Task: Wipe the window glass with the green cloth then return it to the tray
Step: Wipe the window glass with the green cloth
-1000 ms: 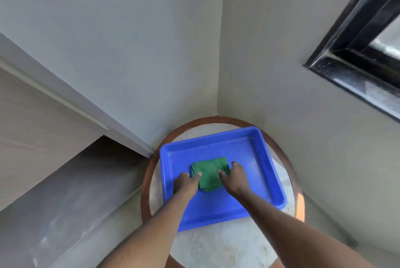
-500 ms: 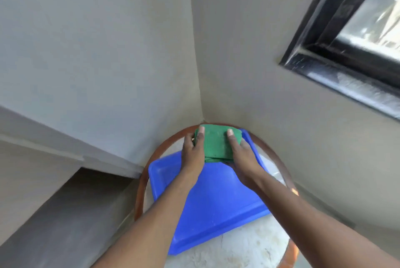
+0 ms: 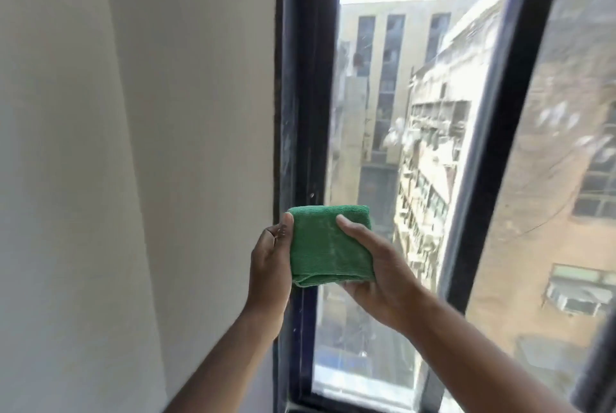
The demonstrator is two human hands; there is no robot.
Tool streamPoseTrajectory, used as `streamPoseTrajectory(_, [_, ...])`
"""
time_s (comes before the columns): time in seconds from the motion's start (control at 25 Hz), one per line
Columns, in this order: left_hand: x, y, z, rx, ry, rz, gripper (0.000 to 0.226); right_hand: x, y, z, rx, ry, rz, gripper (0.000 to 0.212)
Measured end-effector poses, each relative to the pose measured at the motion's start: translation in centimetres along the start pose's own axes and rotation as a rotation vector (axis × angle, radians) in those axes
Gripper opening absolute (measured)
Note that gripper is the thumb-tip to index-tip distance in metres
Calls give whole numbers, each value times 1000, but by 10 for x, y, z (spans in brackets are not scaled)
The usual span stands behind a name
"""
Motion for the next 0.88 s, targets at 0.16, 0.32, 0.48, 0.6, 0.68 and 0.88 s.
streamPoseTrajectory(0.16, [79, -83, 63, 224, 131, -20, 55, -15, 114, -39, -140, -64, 119, 50])
streamPoseTrajectory(0.32, [99, -115, 109, 618, -21, 348, 52, -60, 209, -81, -820, -687, -278, 50])
streamPoseTrajectory(0.48, [113, -87, 143, 774, 66, 689, 66, -60, 251, -40, -1132, -1051, -1327, 70])
streamPoseTrajectory(0.6, [114, -59, 157, 784, 162, 717, 69, -56, 253, 13, -984, -1185, -1450, 79])
streamPoseTrajectory(0.68, [112, -49, 161, 827, 148, 719, 67, -48, 235, 40, -1090, -1144, -1463, 76])
streamPoseTrajectory(0.88, [107, -43, 165, 852, 153, 689, 65, -46, 159, 78, -1406, -526, -2377, 75])
Point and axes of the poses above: each hand's wrist, its own z-axis towards the middle knuckle, its own x-axis out of the palm, y = z × x, the point moved 6 cm from there along z, towards the middle knuckle, and after that the axes turned 14 degrees about x, right-handed, at the moved point
